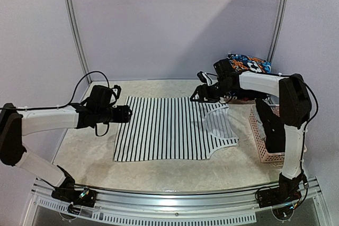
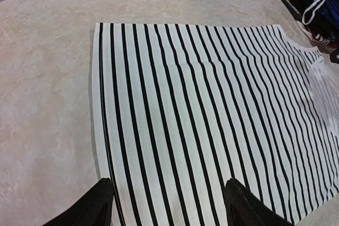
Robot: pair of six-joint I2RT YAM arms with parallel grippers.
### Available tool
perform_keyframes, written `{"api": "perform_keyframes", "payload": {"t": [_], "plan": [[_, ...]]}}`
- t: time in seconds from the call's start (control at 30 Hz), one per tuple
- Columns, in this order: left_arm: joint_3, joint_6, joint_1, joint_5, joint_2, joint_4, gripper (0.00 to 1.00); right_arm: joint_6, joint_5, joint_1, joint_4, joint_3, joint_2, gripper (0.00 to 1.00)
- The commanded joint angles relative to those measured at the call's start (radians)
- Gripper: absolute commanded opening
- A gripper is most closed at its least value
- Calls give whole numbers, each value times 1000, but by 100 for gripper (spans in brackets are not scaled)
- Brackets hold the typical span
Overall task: Fold and stack the mixed laundry pile
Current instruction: Pick up the flattened tank top from the center of the board.
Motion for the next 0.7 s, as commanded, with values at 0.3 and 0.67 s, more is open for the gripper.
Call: {"api": "perform_keyframes", "payload": {"t": [0.3, 0.67], "plan": [[-167, -160, -160, -144, -352, -396, 70, 124, 271, 118, 104, -364, -347, 70], [-266, -279, -232, -115, -467, -449, 63, 191, 391, 205, 138, -613, -571, 70]]}}
